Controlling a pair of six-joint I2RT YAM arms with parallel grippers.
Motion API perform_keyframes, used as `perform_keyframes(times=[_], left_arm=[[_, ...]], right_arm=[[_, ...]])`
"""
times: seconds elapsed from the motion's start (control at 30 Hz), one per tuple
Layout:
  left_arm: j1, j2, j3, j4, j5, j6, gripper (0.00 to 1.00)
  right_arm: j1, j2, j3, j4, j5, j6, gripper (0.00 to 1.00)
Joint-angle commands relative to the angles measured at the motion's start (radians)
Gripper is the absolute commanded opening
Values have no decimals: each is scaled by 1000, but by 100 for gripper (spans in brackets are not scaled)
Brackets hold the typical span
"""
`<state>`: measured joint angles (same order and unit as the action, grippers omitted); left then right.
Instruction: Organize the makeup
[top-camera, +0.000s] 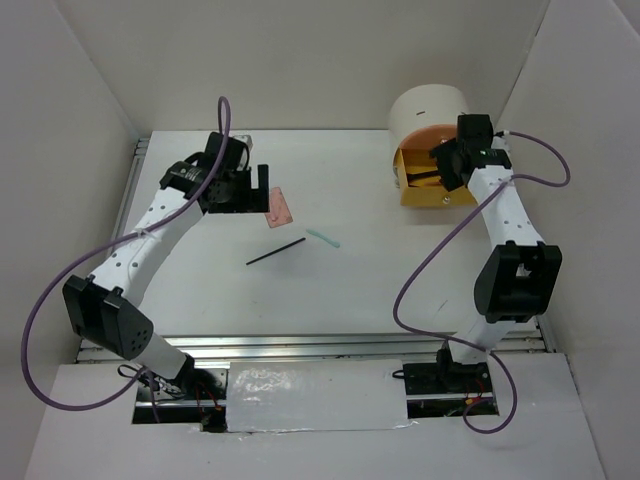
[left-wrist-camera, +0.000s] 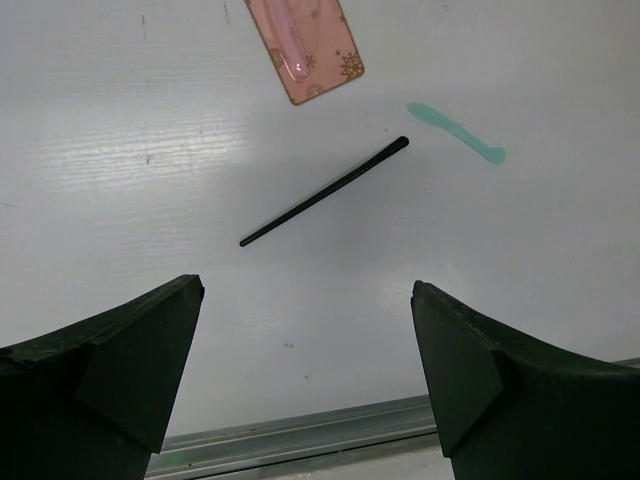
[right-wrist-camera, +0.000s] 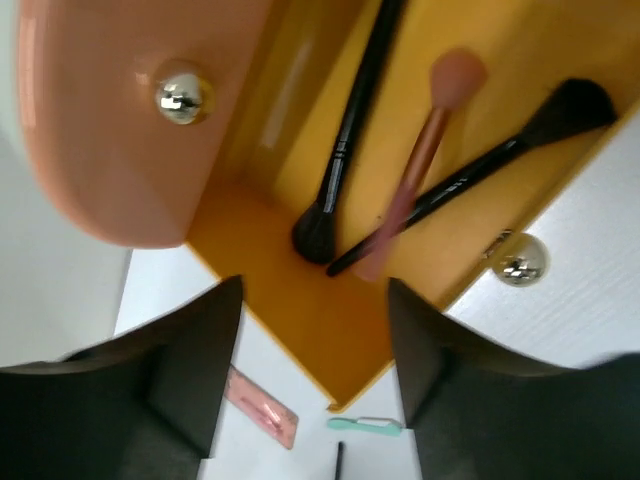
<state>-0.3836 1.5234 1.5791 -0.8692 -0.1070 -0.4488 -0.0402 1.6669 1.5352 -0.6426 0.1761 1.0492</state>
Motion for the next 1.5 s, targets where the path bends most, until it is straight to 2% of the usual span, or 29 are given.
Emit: perform_keyframes(times=[0.0,0.03,0.07,0.1,0.23,0.33,0.43,0.47,0.5,0.6,0.77,1.0,1.07,1.13,1.27,1.33,1.4,1.43,1.47], left_arm=[[-3,-16,-45,10,-25,50,99],[-1,-12,-53,13,-26,55,99],[-1,-3,-62,15,-23,58,99],[-3,3,-67,21,-23,68,99],[-3,23,-120,91,0,110,99],[-26,107,-110,87,17,150,98],[-75,203,-59,84,-16,180,95],[-86,233,-32,84,-17,185,94],[-101,259,-16,78,-32,186,89],[-110,354,18,82,-28,191,84],[-118,492,85,65,-80,182,81],[-120,587,44,87,-117,154,71],[-126,587,0,93,-120,139,61],[-133,580,-31,101,-119,125,59],[-136,567,-102,130,-102,110,48],[-138,572,-129,133,-88,101,37],[-138,561,-161,140,-76,94,33],[-139,557,-174,144,-71,87,25],[-138,540,-188,147,-62,84,23]], right_arm=[[-6,-1,94,15,-26,-6,70],[-6,-4,98,20,-29,-8,76],[-6,-9,103,23,-33,-18,88],[-6,-16,114,29,-36,-23,92],[-6,-58,138,38,-64,-72,92],[-3,-136,99,95,-162,-132,90],[-1,-271,-61,271,-357,-187,88],[-1,-341,-151,376,-409,-195,88],[-1,-370,-188,420,-502,-199,88],[17,-455,-285,492,-625,-207,87],[88,-535,-383,543,-697,-199,87],[122,-564,-363,489,-693,-242,88],[123,-559,-345,479,-688,-247,88],[122,-556,-328,474,-687,-250,87],[123,-546,-310,477,-693,-241,88],[122,-541,-300,478,-693,-239,87],[122,-536,-290,478,-693,-236,87],[122,-535,-287,480,-693,-235,87],[122,-533,-285,482,-695,-232,87]])
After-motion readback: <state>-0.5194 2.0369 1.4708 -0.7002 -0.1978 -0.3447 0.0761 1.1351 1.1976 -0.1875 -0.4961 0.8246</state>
